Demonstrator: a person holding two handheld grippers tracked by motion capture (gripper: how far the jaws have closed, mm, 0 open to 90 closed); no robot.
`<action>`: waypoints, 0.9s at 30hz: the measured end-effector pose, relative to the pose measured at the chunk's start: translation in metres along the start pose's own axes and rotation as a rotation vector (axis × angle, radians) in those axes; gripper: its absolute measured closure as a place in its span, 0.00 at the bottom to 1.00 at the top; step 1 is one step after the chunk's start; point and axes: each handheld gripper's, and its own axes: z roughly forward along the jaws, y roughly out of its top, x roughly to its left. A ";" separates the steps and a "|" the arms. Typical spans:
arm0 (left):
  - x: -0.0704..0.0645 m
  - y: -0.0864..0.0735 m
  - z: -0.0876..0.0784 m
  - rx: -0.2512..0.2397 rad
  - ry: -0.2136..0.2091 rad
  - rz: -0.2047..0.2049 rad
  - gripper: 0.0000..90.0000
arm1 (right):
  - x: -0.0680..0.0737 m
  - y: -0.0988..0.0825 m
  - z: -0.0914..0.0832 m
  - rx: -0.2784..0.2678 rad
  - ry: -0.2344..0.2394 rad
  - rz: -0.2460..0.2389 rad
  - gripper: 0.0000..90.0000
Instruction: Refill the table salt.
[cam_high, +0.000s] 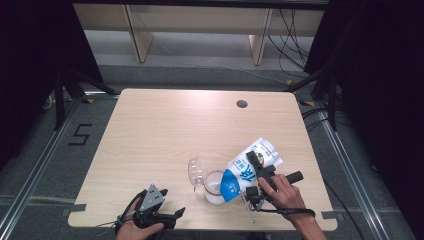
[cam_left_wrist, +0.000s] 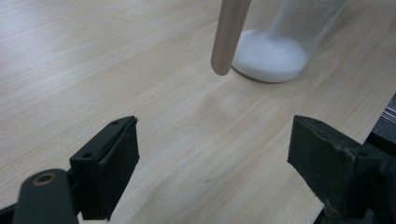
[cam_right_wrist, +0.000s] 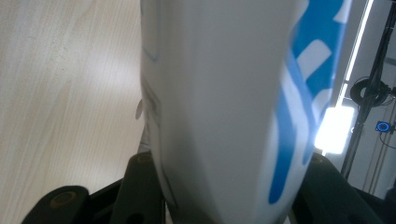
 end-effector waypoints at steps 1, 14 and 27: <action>0.000 0.000 0.000 0.003 0.003 0.003 0.18 | 0.004 -0.001 0.000 0.006 0.003 0.049 0.68; 0.001 0.000 0.000 0.007 0.004 0.007 0.18 | 0.002 -0.001 0.000 0.008 0.006 0.032 0.69; -0.001 0.000 0.001 -0.011 -0.004 -0.014 0.18 | 0.002 -0.002 -0.001 0.022 0.011 0.037 0.70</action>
